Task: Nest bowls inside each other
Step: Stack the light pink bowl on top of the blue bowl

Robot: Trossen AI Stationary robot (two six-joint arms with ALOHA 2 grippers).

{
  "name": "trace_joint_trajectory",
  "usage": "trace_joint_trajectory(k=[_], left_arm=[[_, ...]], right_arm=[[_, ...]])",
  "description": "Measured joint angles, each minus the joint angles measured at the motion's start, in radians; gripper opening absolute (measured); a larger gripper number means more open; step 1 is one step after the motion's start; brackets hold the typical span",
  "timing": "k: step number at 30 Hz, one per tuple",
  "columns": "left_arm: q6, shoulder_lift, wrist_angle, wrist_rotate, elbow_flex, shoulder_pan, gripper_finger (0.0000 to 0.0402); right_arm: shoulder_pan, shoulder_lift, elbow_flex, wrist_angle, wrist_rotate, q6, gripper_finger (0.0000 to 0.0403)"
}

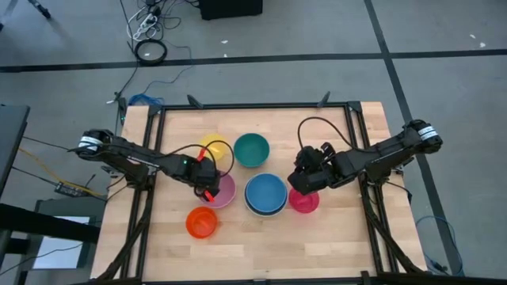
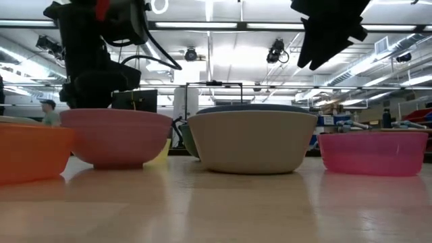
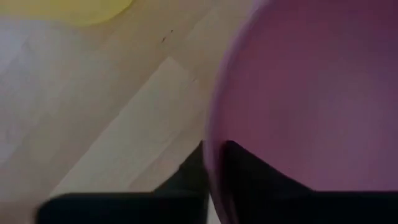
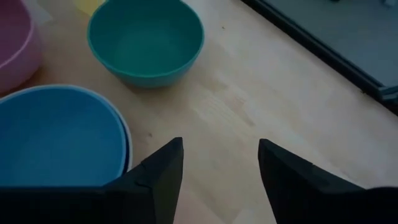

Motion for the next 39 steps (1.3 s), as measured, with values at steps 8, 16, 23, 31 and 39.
trace_joint_trajectory(k=[8, 16, 23, 31, 39], left_arm=[[0.074, -0.047, 0.061, 0.024, 0.029, 0.0, 0.001], [0.201, -0.081, 0.137, -0.035, 0.208, 0.001, 0.0008], [0.286, -0.03, 0.301, -0.049, 0.239, 0.048, 0.0007], [0.305, 0.085, 0.427, -0.032, 0.239, 0.079, 0.0006], [0.306, 0.182, 0.528, -0.033, 0.239, 0.086, 0.0012]], right_arm=[[0.0, 0.0, 0.0, 0.0, 0.024, 0.0, 0.0192], [0.0, 0.0, 0.0, 0.0, 0.063, 0.0, 0.0193], [0.013, -0.001, 0.0, -0.008, 0.095, 0.01, 0.0187], [0.078, -0.035, 0.0, -0.092, 0.16, 0.118, 0.0189], [0.106, -0.062, 0.0, -0.139, 0.177, 0.177, 0.0185]])
